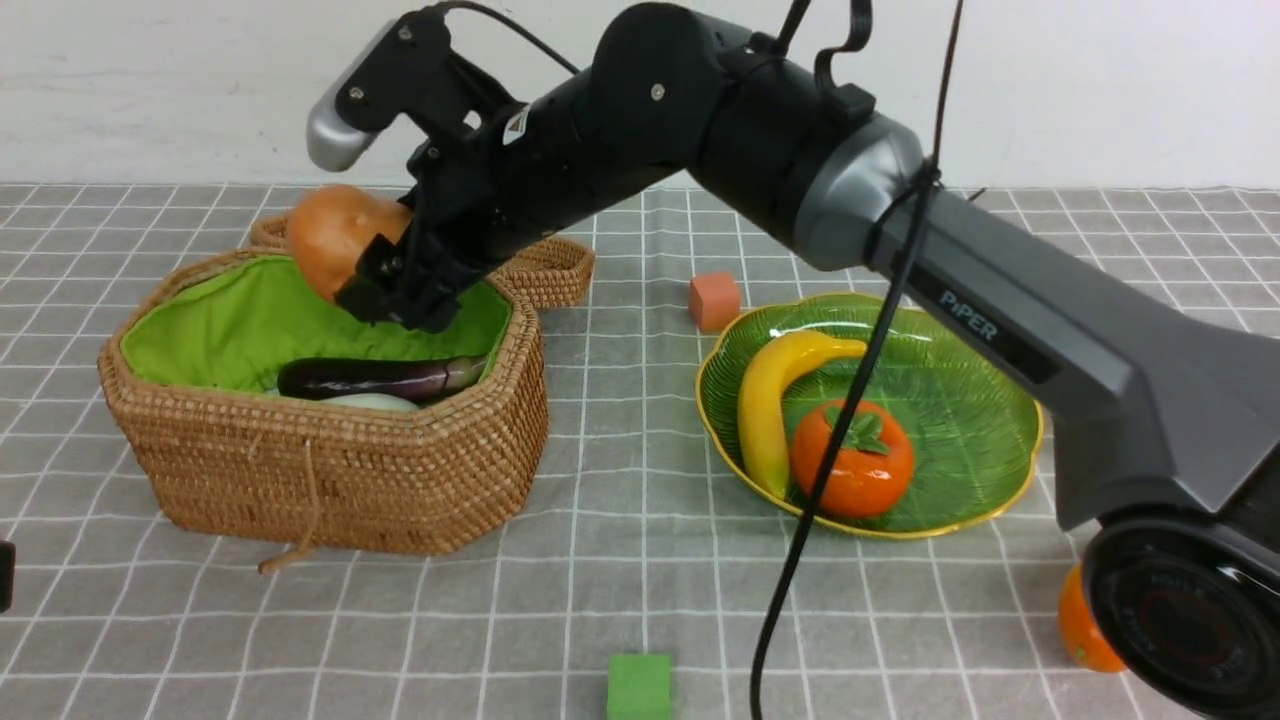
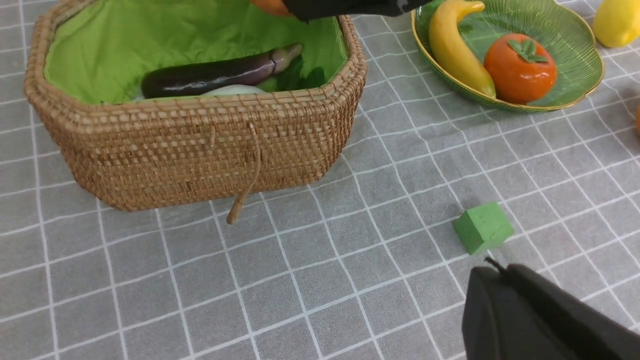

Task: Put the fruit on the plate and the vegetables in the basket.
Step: Use the right arm to grab a potato and put it into the left basket

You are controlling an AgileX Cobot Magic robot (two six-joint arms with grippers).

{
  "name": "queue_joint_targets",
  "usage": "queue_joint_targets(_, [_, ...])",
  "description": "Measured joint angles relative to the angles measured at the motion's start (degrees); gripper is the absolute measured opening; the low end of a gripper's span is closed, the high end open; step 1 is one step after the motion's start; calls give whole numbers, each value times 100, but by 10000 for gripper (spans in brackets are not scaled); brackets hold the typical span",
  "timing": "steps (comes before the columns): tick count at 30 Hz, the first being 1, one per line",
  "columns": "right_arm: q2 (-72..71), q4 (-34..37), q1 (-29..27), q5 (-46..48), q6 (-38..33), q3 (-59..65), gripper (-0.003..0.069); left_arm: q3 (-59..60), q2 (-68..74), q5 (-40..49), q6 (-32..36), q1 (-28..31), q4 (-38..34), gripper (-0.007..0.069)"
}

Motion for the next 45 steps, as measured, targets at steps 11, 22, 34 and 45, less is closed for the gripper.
queue_joint_targets(11, [67,-335,48,-40,533,8,674,0,0,6,6,0,-12,-13])
queue_joint_targets(22, [1,-399,70,9,1380,8,628,0,0,-4,6,0,-20,-13])
queue_joint_targets(34, [-140,-195,70,338,1462,8,673,0,0,-35,28,0,-8,-13])
queue_joint_targets(45, [-13,349,40,-506,1359,8,624,0,0,-37,82,0,33,-13])
